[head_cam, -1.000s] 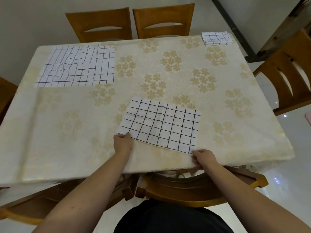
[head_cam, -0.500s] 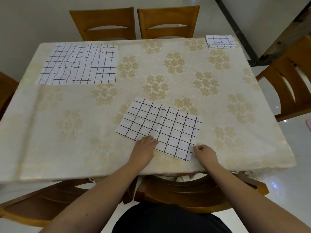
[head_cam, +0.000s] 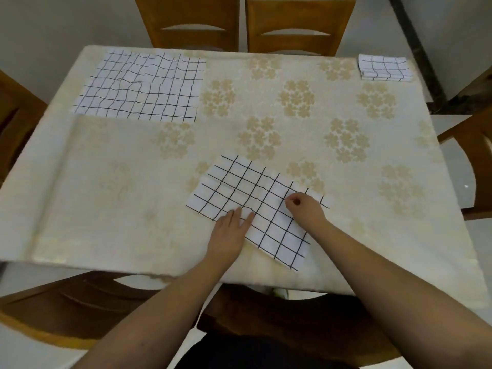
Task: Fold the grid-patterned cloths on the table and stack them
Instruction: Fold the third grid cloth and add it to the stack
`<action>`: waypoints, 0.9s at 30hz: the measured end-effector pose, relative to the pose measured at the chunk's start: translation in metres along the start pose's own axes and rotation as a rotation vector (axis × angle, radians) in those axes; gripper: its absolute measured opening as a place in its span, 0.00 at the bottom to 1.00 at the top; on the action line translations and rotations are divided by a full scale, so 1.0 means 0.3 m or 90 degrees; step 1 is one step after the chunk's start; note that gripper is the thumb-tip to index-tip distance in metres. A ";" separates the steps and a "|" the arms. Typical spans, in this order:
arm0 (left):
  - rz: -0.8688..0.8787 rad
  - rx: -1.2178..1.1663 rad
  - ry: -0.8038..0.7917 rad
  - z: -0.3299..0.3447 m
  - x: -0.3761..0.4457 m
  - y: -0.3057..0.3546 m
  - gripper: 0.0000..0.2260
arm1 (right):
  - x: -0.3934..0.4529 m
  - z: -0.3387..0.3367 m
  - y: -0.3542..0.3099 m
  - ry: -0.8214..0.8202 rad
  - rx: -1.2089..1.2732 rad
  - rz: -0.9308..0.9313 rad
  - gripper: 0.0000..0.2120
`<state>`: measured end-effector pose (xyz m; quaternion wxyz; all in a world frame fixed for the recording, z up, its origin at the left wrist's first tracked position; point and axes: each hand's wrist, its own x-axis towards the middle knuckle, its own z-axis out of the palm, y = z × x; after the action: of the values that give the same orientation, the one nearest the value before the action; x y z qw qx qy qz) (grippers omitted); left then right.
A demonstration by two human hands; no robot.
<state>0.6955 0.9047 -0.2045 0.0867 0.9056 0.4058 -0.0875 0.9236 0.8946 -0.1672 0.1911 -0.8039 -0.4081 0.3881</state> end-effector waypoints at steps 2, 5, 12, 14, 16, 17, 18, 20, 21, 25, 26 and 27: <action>-0.020 -0.023 0.008 -0.017 0.015 0.003 0.30 | 0.019 0.002 -0.002 -0.005 0.008 -0.003 0.11; -0.024 -0.056 0.053 -0.048 0.021 -0.004 0.33 | 0.034 -0.003 0.007 0.010 0.052 -0.026 0.13; 0.008 -0.252 0.186 -0.162 -0.025 -0.038 0.32 | 0.064 -0.054 0.023 0.015 0.081 -0.096 0.28; -0.016 -0.374 0.152 -0.222 -0.035 -0.041 0.32 | 0.053 -0.078 0.017 -0.003 0.147 -0.095 0.29; -0.051 -0.496 0.135 -0.281 -0.035 -0.035 0.33 | 0.044 -0.098 0.017 -0.011 0.224 -0.090 0.28; -0.078 -0.557 0.131 -0.313 -0.035 -0.029 0.35 | 0.036 -0.111 0.018 -0.018 0.260 -0.092 0.28; -0.100 -0.611 0.124 -0.345 -0.034 -0.022 0.35 | 0.025 -0.124 0.020 -0.027 0.292 -0.098 0.26; -0.111 -0.706 0.103 -0.407 -0.027 -0.015 0.30 | 0.007 -0.150 0.027 -0.040 0.338 -0.104 0.21; -0.101 -0.749 0.099 -0.432 -0.022 -0.014 0.27 | 0.004 -0.161 0.037 -0.052 0.352 -0.099 0.18; -0.119 -1.008 0.059 -0.470 0.011 -0.028 0.20 | -0.017 -0.173 0.089 -0.104 0.435 -0.066 0.28; -0.146 -1.052 0.043 -0.461 0.022 -0.037 0.17 | -0.025 -0.174 0.096 -0.111 0.460 -0.050 0.28; -0.167 -1.068 0.033 -0.447 0.033 -0.048 0.14 | -0.038 -0.176 0.099 -0.118 0.477 -0.036 0.24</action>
<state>0.7030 0.9517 -0.0781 0.7091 0.4889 0.4399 0.2541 0.9755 0.8683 -0.1473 0.4443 -0.6286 -0.2755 0.5758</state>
